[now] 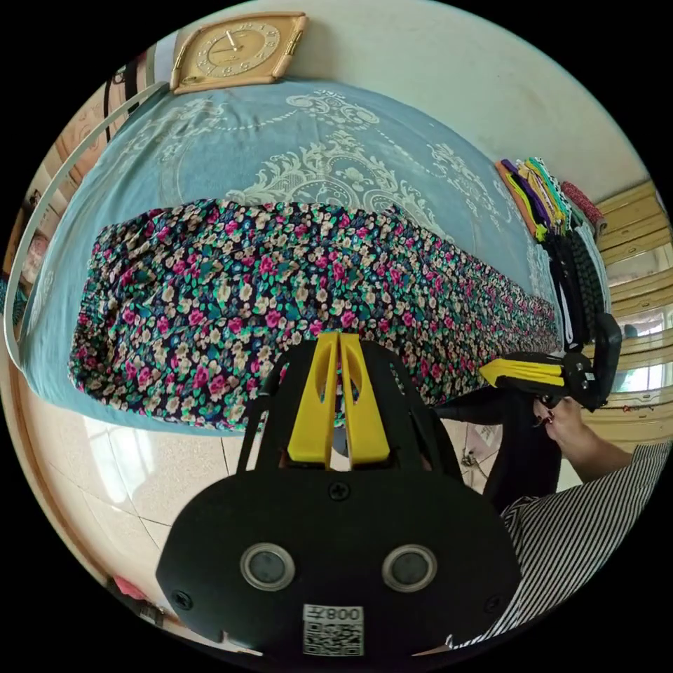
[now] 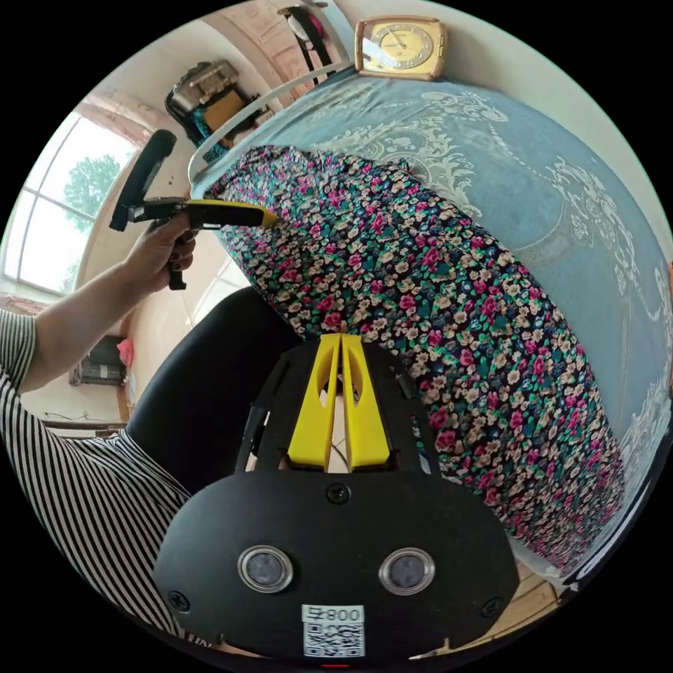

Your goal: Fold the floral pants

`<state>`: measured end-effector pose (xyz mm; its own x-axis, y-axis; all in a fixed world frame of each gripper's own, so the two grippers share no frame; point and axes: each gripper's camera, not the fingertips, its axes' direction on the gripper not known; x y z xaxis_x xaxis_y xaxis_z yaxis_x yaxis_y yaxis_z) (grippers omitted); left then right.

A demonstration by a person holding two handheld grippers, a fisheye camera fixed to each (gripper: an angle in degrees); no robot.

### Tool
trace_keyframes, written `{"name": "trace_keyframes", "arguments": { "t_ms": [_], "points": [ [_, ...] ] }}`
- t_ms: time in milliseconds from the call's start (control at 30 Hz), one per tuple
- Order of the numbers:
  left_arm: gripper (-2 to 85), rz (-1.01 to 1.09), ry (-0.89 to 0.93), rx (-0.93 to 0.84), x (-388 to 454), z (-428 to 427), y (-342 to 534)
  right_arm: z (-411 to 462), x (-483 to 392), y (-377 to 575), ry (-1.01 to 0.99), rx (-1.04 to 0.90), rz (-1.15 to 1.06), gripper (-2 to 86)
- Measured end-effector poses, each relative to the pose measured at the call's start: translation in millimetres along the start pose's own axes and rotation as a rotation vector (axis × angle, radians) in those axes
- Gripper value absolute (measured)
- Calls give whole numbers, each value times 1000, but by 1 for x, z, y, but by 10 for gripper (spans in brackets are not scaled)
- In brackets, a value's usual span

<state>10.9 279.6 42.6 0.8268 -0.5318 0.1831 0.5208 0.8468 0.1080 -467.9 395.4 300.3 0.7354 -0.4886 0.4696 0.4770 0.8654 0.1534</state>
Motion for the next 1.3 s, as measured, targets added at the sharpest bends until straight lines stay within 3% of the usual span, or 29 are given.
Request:
{"name": "trace_keyframes", "arguments": {
  "t_ms": [67, 233, 433, 600, 967, 1300],
  "points": [
    [4, 64, 38, 67, 24, 7, -4, -7, 16, 21, -20, -12, 47, 1],
    [11, 264, 155, 24, 96, 58, -25, -50, 73, 109, -47, 165, 231, 3],
    [52, 541, 394, -81, 233, 156, -72, -118, 186, 291, -47, 475, 740, 19],
    [75, 747, 437, -188, 358, 243, -106, -137, 263, 447, -107, 731, 1099, 62],
    [96, 977, 266, -340, 552, 410, -148, -131, 342, 564, -154, 798, 1261, 86],
    [78, 1077, 115, -342, 617, 494, -149, -132, 367, 609, -161, 763, 1262, 72]
  ]
}}
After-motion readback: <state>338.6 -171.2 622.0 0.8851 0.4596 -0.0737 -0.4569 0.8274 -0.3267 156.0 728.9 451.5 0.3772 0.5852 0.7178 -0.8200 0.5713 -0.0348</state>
